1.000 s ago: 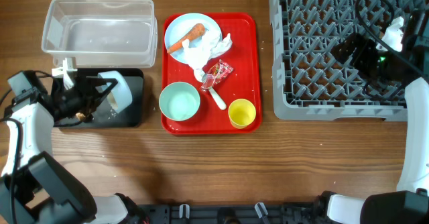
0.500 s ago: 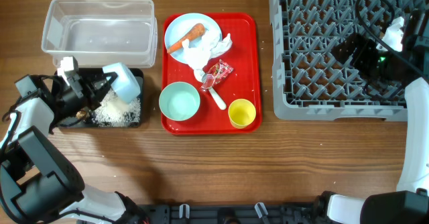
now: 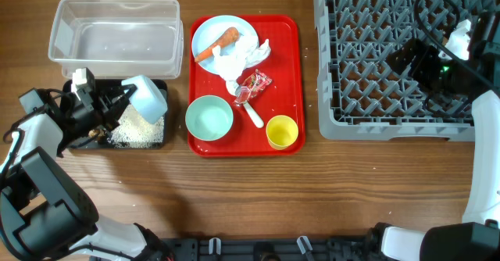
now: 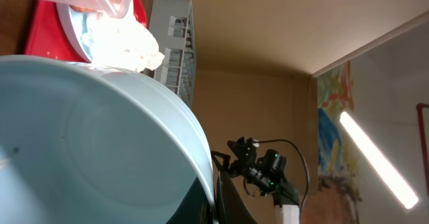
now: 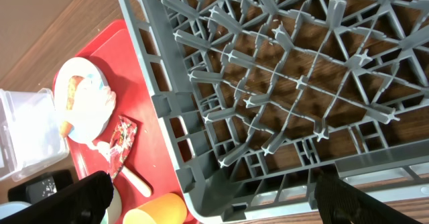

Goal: Sort waste into correct bins and load items into the dishwasher rack
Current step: 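Tip the blue bowl over the black tray to pour out rice, then return the empty blue bowl to the red tray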

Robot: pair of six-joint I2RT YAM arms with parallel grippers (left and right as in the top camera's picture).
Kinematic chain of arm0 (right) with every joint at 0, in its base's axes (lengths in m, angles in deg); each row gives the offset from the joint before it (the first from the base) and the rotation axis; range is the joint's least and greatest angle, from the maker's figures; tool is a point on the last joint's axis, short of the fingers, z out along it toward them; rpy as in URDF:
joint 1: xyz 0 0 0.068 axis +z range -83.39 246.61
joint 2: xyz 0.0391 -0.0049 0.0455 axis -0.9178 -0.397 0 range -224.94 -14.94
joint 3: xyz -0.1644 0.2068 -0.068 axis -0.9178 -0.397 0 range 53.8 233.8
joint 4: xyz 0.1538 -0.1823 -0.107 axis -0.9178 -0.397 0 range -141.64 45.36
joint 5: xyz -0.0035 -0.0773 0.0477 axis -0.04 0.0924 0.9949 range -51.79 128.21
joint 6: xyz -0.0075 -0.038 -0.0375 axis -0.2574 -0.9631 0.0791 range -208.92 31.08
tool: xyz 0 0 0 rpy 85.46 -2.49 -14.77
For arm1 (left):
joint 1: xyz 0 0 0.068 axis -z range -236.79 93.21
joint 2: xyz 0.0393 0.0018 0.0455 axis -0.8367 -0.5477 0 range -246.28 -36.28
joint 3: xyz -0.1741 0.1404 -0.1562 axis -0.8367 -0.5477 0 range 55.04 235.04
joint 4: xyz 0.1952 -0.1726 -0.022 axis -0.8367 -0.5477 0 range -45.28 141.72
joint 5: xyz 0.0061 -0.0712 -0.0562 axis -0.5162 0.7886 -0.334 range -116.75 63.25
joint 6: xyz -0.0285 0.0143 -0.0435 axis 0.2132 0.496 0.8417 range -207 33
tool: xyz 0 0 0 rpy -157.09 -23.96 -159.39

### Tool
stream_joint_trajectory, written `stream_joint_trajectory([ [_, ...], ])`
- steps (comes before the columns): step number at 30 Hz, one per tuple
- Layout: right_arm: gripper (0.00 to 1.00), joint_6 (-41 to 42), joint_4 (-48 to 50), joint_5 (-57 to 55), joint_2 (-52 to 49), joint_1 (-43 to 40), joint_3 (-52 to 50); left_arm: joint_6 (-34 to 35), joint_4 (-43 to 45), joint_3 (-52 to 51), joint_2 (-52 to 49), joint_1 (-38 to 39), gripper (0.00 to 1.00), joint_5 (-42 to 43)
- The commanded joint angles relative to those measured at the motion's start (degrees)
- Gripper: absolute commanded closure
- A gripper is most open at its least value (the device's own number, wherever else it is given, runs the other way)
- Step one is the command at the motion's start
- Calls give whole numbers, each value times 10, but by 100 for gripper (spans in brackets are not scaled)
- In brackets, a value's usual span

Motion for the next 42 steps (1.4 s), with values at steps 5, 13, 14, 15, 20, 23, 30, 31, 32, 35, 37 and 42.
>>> stream_joint_trajectory([
  [5, 0, -12, -3, -7, -5, 0, 10, 27, 0, -2, -3, -4, 96, 19],
  [13, 0, -12, -5, -8, -5, 0, 10, 98, 15, -2, -3, -19, 96, -3],
  [14, 0, -12, -5, -8, -5, 0, 10, 108, 15, -2, -3, -22, 96, 16],
  [15, 0, -12, -5, -8, -5, 0, 10, 125, 13, -2, -3, -23, 96, 19],
  [20, 0, -12, -5, -7, -5, 0, 10, 145, 19, -2, -3, -23, 96, 19],
  [23, 0, -12, -4, -7, -5, 0, 10, 121, 45, -1, 9, -13, 96, 19],
  [30, 0, -12, -5, -7, -5, 0, 10, 117, 106, 43, 175, 103, 96, -180],
  [31, 0, -12, -5, -7, -5, 0, 10, 117, 107, 50, 207, 138, 96, -251],
  [32, 0, -12, -5, -7, -5, 0, 10, 117, 114, 53, 231, 173, 96, -311],
  [35, 0, -10, -4, -5, -5, 0, 10, 102, 157, 53, 290, 335, 96, -536],
  [37, 0, -12, -5, -5, -5, 0, 10, 69, 189, 53, 289, 450, 96, -654],
  [42, 0, -12, -4, -5, -5, 0, 10, 24, 257, 53, 202, 653, 96, -810],
])
